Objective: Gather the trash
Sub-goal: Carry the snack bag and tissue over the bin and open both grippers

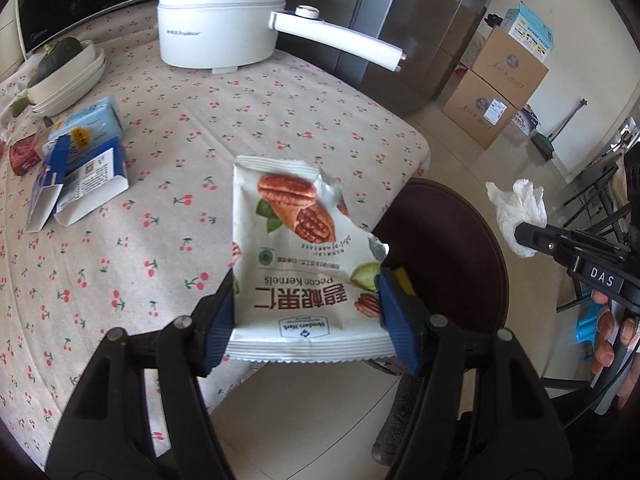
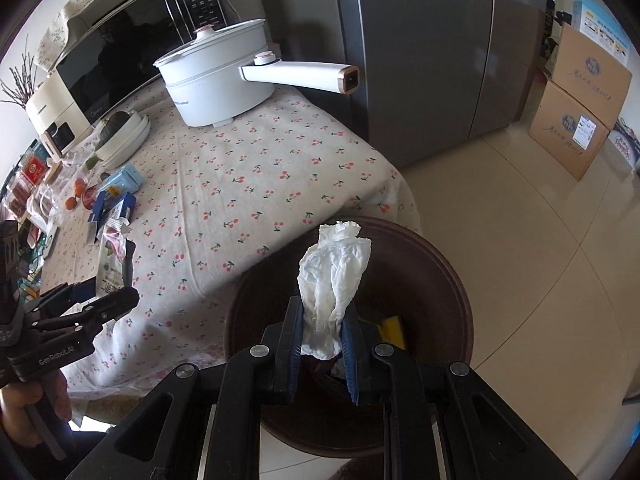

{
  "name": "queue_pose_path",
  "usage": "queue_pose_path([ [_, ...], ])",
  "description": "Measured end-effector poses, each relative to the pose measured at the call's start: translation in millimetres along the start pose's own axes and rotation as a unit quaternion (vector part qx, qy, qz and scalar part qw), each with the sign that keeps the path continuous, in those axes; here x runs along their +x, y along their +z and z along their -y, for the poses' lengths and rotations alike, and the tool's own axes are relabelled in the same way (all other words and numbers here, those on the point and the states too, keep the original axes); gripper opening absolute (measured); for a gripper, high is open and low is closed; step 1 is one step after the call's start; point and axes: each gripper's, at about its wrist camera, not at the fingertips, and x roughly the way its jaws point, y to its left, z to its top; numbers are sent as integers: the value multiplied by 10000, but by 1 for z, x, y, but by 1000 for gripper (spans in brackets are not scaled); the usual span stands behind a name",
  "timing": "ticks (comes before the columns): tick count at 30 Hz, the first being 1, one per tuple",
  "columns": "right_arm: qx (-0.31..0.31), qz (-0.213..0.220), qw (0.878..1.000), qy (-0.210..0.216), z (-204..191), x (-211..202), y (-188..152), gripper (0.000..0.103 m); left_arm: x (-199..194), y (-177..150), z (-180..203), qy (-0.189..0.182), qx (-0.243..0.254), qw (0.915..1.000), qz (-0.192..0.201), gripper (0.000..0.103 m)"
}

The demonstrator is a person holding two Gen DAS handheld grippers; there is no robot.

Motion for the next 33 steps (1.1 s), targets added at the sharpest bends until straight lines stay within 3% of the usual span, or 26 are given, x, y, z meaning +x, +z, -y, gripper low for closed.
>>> queue_pose_path([
  [10,429,-73,9988,-214,43,-6,-18,20,33,-8,61,-420,774,9959,-213,68],
  [16,447,-50,9984,-342,49,-7,-19,20,45,-12,83,-721,1322,9886,-62,68],
  [18,453,-71,9983,-354,50,-7,-20,20,48,-12,86,-756,1413,9870,-65,73],
  [22,452,-124,9981,-391,51,-3,-22,20,48,-11,86,-544,1403,9886,27,91],
  [33,385,-139,9984,-401,43,-1,-21,20,29,-8,53,26,1132,9935,133,95],
])
